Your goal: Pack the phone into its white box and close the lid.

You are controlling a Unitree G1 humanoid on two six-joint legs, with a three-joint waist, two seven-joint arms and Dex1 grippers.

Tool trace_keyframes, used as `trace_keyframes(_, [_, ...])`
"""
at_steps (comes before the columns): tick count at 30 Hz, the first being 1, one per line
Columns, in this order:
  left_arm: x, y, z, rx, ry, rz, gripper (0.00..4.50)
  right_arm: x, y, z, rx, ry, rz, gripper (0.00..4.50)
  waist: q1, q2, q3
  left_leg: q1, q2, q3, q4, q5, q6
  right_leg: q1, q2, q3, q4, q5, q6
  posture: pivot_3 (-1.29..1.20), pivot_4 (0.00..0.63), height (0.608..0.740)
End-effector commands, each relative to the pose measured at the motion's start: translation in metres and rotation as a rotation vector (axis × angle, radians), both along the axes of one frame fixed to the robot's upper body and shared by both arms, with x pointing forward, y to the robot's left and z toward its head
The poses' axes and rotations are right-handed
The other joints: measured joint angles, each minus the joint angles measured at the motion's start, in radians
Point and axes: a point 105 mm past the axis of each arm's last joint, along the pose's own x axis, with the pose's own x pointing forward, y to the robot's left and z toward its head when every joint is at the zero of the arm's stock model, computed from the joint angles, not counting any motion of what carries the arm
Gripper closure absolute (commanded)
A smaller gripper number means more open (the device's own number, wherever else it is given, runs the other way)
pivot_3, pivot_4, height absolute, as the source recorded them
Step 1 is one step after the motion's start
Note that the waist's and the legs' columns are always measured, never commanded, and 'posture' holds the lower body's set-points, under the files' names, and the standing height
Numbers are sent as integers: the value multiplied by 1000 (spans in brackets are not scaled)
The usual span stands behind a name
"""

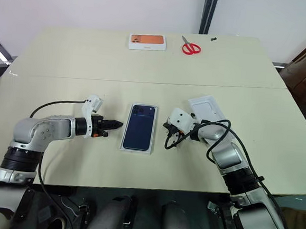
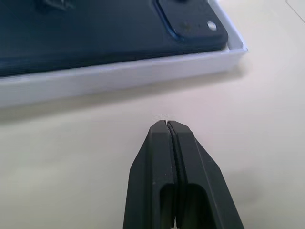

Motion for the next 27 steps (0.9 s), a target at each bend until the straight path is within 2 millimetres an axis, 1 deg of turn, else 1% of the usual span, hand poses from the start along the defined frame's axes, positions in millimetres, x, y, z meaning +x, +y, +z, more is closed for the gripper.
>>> trace_keyframes(1, [-3, -28, 6, -32, -19, -94, 4500, 4, 14, 18, 40, -59, 30, 4455, 2, 0, 0, 0, 0, 0, 0, 0, 0, 0, 0, 0, 0, 0, 0, 0, 150, 734])
trace_keyframes(4, [-1, -44, 6, -55, -20, -116, 4500, 9, 12, 24, 49, -73, 12, 4455, 2, 0, 0, 0, 0, 0, 1, 0, 0, 0, 0, 0, 0, 0, 0, 0, 150, 734])
trace_keyframes(7, [2, -63, 5, -75, -27, -141, 4500, 15, 3, 27, 37, -85, -12, 4455, 4, 0, 0, 0, -1, 0, 1, 0, 0, 1, 0, 0, 0, 0, 0, 0, 150, 734])
trace_keyframes(9, [5, -78, 2, -87, -33, -162, 4500, 18, -8, 26, 16, -82, -38, 4455, 9, 0, 0, 0, -1, 0, 1, 0, 0, 1, 0, -1, 0, 0, 0, 0, 150, 734])
trace_keyframes(11, [11, -89, 0, -79, -49, -171, 4500, 18, -18, 25, -4, -79, -56, 4455, 16, 0, 0, 0, -1, 0, 2, 0, 0, 1, 0, -1, 0, 0, 0, 0, 150, 734])
trace_keyframes(15, [22, -109, 3, -105, -66, -190, 4500, 14, -36, 22, -28, -66, -90, 4455, 24, 0, 0, 0, -1, 0, 2, 0, 0, 2, 0, -1, 0, 0, 0, 0, 150, 734])
trace_keyframes(20, [24, -120, -2, -93, -91, -213, 4500, 8, -51, 18, -45, -56, -131, 4455, 21, 0, 0, 0, -1, 0, 2, 0, 1, 2, 0, -1, 0, 0, 0, 0, 150, 734])
trace_keyframes(23, [20, -126, -3, -120, -73, -223, 4500, 6, -59, 18, -42, -53, -164, 4455, 23, 0, 0, 0, -1, 0, 3, 0, 1, 2, 0, -1, 0, 0, 0, 0, 150, 734])
trace_keyframes(27, [13, -129, -4, -135, -65, -238, 4500, 4, -63, 17, -41, -53, -182, 4455, 22, 0, 0, 0, -1, 0, 3, 0, 1, 2, 0, -1, 0, 0, 0, 0, 150, 734])
